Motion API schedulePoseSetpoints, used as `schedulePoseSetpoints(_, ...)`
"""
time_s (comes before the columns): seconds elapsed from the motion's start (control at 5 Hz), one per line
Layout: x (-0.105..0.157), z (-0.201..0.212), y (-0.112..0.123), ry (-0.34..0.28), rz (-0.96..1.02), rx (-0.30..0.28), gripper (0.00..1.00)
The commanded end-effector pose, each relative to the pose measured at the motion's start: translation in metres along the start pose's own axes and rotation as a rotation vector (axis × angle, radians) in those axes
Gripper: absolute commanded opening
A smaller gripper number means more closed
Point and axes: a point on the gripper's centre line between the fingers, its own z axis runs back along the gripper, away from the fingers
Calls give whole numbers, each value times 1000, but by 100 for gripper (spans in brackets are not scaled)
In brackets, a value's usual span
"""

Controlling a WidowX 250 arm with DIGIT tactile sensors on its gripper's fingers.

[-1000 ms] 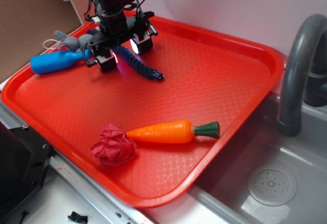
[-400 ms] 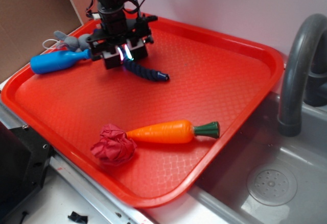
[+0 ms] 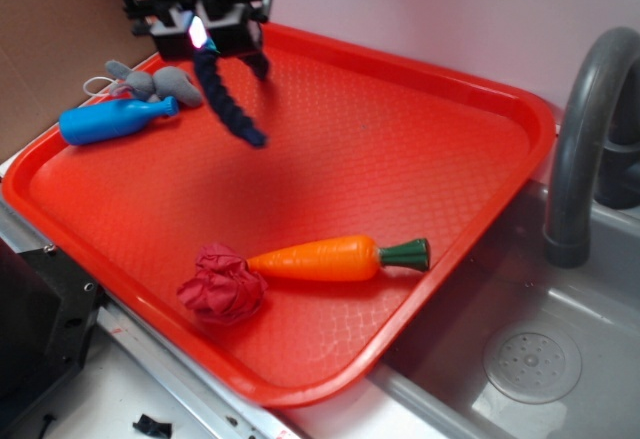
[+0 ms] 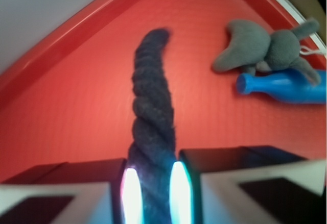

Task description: Grab the blue rope.

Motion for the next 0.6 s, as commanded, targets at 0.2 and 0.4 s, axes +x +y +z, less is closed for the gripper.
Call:
schedulePoseSetpoints(0.2,-30,100,24,-57,-359,-90,0)
schedulePoseSetpoints(0.4,-36,93,23,-94,-329,-99,0)
